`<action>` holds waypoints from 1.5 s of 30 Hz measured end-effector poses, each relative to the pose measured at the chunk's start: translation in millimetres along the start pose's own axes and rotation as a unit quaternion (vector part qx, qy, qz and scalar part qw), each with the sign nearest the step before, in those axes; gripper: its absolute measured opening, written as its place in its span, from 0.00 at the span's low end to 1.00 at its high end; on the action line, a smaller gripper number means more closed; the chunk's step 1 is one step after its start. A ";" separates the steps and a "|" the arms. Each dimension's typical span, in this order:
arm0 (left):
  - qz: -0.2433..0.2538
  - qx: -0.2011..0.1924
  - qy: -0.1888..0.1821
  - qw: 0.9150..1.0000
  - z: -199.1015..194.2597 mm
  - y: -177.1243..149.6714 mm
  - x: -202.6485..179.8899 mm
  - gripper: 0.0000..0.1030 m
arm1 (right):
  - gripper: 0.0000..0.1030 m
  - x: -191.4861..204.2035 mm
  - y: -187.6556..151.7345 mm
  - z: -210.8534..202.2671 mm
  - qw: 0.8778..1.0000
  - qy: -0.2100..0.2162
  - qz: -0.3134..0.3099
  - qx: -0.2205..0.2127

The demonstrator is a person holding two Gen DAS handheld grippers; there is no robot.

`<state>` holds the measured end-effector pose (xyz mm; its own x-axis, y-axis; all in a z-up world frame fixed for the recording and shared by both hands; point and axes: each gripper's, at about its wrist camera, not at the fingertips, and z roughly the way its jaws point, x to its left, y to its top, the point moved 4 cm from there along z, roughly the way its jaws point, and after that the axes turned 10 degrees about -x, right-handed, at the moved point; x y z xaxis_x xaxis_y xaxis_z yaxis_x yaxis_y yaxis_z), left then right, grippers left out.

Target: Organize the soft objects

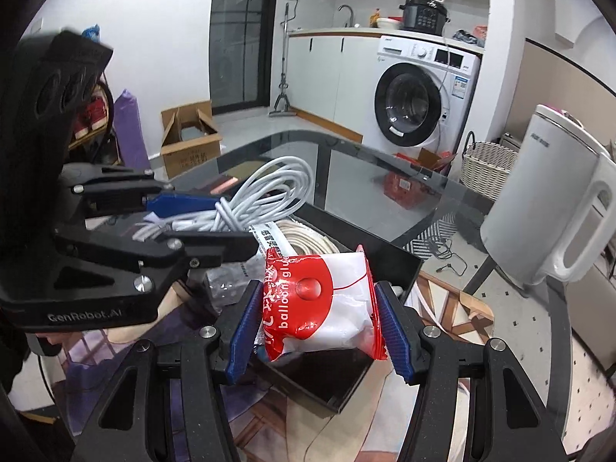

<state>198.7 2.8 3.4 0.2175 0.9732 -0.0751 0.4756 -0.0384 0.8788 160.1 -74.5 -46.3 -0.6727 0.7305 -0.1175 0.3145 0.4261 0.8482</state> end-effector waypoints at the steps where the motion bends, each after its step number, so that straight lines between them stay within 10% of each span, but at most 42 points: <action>1: -0.002 0.000 0.001 1.000 1.4 0.1 1.3 0.32 | 0.57 0.1 0.0 4.2 1.000 0.002 -0.002 0.005; 32: -0.005 0.031 0.004 0.999 25.6 -13.7 6.4 0.35 | 0.62 -8.2 2.4 40.1 0.998 0.028 -0.019 0.045; 36: -0.002 0.029 0.008 1.000 24.2 -15.3 5.5 0.39 | 0.84 -5.4 4.0 29.5 0.999 0.030 -0.022 0.028; 45: -0.030 0.004 0.011 0.999 -1.4 -8.4 2.6 0.94 | 0.96 -24.6 4.2 -25.5 0.999 -0.017 0.003 -0.034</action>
<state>194.0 6.0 -3.5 0.1699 0.9786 -0.1165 0.4934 0.0179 0.8696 160.9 -104.3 -26.6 -0.6481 0.7507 -0.1284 0.2722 0.3857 0.8816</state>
